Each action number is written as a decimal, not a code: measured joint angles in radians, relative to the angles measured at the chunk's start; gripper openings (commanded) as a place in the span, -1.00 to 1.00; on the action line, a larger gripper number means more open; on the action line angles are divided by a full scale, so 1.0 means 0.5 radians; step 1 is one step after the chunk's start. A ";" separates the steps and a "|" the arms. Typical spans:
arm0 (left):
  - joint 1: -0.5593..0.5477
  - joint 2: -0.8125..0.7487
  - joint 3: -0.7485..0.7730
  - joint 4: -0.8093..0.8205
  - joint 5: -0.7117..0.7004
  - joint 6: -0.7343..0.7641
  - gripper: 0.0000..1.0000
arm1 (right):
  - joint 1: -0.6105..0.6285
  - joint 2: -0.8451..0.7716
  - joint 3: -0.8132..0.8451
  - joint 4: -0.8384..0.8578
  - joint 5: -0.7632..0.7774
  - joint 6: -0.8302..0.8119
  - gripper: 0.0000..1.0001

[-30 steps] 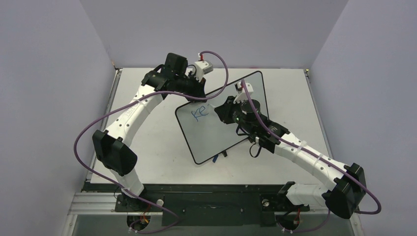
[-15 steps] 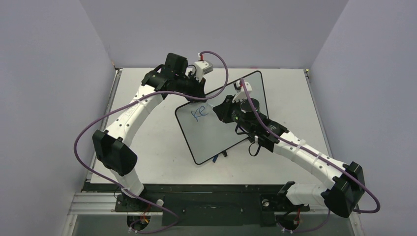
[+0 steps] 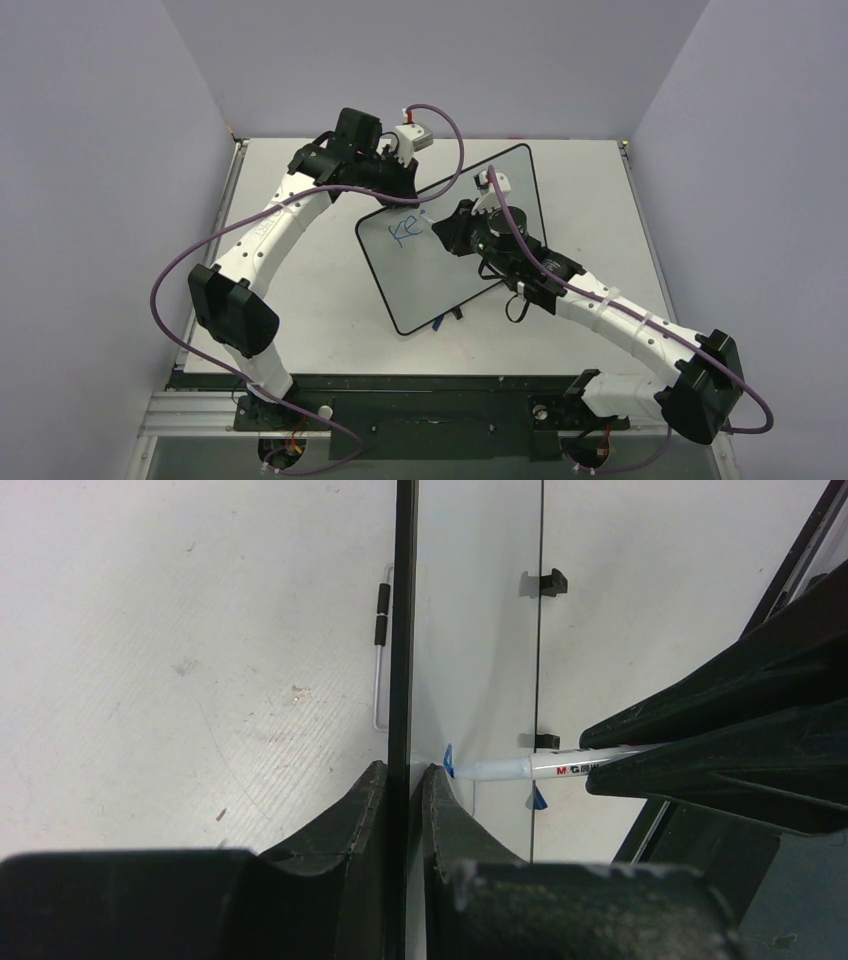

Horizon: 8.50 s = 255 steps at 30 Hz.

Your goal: Write a sentence on the whiteboard

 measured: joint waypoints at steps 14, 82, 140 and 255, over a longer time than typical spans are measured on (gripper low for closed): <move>-0.002 0.000 0.000 0.001 -0.003 0.000 -1.00 | 0.024 -0.060 -0.114 -0.029 0.013 0.002 -1.00; -0.024 -0.044 -0.045 0.022 -0.042 -0.038 -1.00 | -0.016 -0.065 0.011 -0.203 0.165 -0.137 -1.00; -0.043 -0.094 -0.072 0.018 -0.050 -0.044 -1.00 | 0.007 0.002 0.247 -0.304 0.205 -0.082 -1.00; -0.172 -0.534 -0.739 0.656 -0.424 -0.286 -1.00 | -0.359 -0.020 0.190 -0.193 0.097 -0.235 -1.00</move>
